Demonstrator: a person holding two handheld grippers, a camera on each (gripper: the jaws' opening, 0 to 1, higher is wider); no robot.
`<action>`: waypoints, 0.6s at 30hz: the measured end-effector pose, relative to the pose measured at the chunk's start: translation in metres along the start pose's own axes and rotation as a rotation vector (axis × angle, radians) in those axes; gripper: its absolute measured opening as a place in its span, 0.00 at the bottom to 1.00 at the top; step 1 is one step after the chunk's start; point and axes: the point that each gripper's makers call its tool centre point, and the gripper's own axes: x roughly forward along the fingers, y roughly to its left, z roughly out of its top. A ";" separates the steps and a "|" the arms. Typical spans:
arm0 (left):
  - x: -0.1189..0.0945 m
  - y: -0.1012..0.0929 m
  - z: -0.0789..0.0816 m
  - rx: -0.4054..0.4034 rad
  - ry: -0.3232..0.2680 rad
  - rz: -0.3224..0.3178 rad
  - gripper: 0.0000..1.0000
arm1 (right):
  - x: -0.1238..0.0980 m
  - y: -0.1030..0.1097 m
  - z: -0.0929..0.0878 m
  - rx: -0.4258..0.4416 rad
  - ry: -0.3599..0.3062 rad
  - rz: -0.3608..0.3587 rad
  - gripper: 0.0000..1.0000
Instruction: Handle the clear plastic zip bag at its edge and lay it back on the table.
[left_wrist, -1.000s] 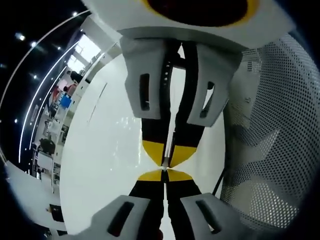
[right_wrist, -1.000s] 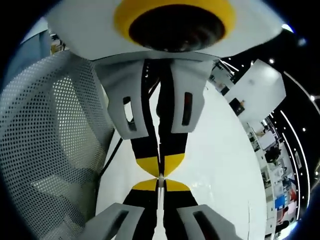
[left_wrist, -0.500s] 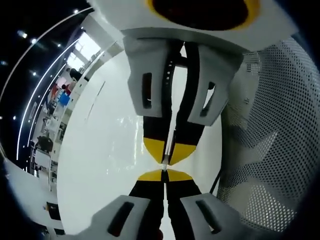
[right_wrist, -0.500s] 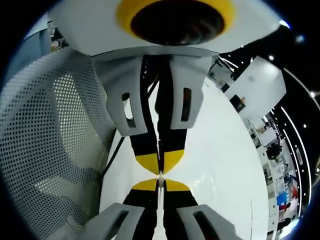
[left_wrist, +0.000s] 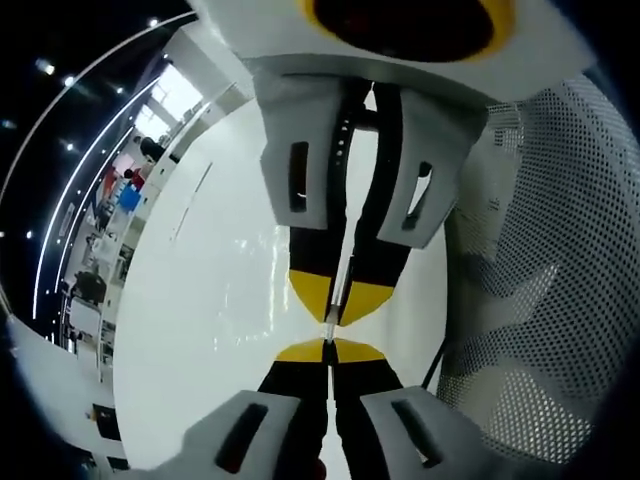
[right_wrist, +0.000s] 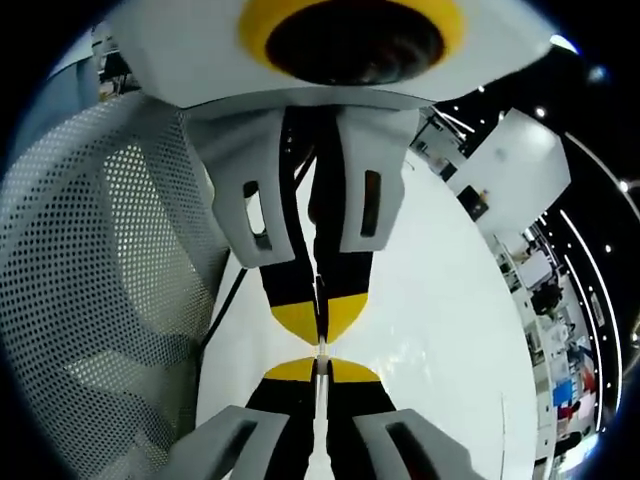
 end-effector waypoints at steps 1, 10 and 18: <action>0.000 0.000 0.000 0.000 0.000 0.001 0.00 | 0.000 0.000 -0.001 0.001 0.002 -0.001 0.00; 0.002 0.001 -0.002 -0.006 -0.002 0.003 0.00 | -0.003 -0.001 -0.005 0.009 0.008 -0.008 0.00; -0.002 0.003 0.004 -0.006 -0.002 0.013 0.00 | -0.005 -0.004 -0.007 0.010 0.018 -0.015 0.00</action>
